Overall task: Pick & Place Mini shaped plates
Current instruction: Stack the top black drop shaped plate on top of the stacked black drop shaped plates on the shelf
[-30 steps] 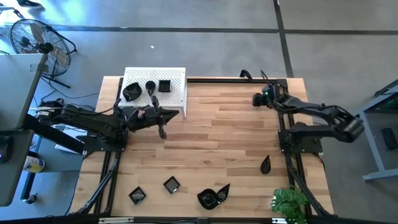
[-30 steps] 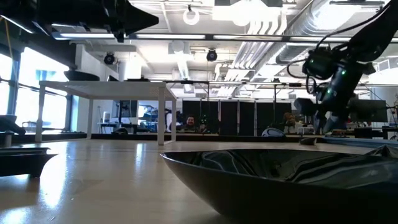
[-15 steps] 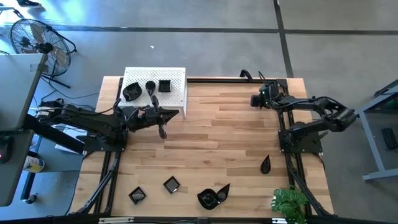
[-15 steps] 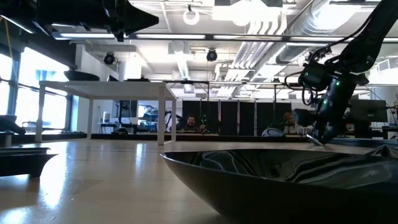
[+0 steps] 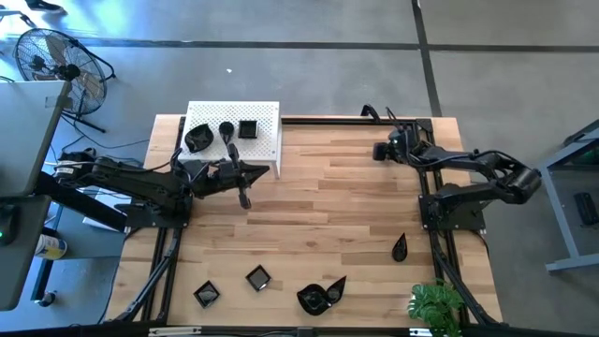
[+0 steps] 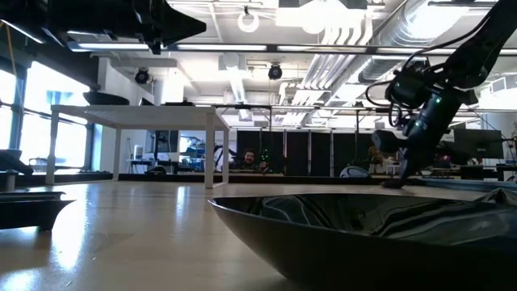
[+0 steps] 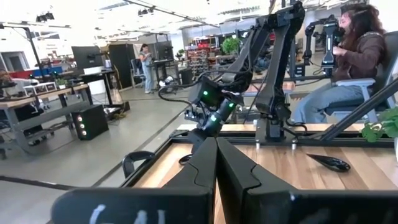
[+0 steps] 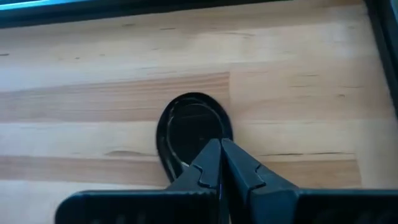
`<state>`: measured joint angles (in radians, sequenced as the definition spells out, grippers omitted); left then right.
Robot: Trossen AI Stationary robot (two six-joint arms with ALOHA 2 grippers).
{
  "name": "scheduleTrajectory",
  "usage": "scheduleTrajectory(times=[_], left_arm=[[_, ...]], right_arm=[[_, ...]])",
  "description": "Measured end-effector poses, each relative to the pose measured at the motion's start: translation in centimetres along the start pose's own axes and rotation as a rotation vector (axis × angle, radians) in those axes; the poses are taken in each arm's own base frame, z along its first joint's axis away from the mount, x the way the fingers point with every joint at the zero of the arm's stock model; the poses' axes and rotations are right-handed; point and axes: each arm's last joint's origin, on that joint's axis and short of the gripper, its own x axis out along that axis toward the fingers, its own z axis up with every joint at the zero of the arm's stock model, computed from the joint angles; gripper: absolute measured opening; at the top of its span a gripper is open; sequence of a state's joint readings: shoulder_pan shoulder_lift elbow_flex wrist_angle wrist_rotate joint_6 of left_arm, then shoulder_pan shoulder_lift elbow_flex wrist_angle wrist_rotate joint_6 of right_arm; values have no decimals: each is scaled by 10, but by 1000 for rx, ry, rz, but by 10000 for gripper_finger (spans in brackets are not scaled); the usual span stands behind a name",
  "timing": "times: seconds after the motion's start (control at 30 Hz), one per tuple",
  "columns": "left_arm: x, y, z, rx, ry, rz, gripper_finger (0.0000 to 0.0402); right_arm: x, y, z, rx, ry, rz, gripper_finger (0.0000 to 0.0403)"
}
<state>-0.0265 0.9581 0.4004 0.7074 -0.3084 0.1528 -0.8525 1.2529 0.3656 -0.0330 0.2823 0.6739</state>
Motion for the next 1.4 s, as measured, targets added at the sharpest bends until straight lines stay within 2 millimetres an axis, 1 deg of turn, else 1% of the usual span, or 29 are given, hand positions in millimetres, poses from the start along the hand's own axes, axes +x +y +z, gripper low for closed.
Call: scheduleTrajectory(times=[0.2,0.3,0.47,0.57,0.67,0.87,1.0,1.1,1.27,1.4], left_arm=[[0,0,0,0,0,0,1],[0,0,0,0,0,0,1],[0,0,-2,5,16,-3,1],[0,0,-2,7,23,-4,1],[0,0,-2,8,24,8,1],[0,2,-7,49,80,77,1],[0,2,-7,52,83,83,1],[0,2,-7,51,81,83,1],[0,2,-7,51,81,83,1],[0,2,-7,51,81,84,1]], right_arm=[[-2,3,-2,-17,-13,-3,5],[-1,2,-1,-13,-15,-9,28],[2,-9,7,18,-26,-49,84],[3,-11,8,32,-15,-41,98],[3,-10,7,31,2,-19,94],[2,-6,5,17,3,1,68],[5,-4,1,-8,30,-1,54],[10,-2,-5,-42,63,-10,52],[12,4,-9,-61,43,-12,54],[10,8,-11,-71,37,10,30]])
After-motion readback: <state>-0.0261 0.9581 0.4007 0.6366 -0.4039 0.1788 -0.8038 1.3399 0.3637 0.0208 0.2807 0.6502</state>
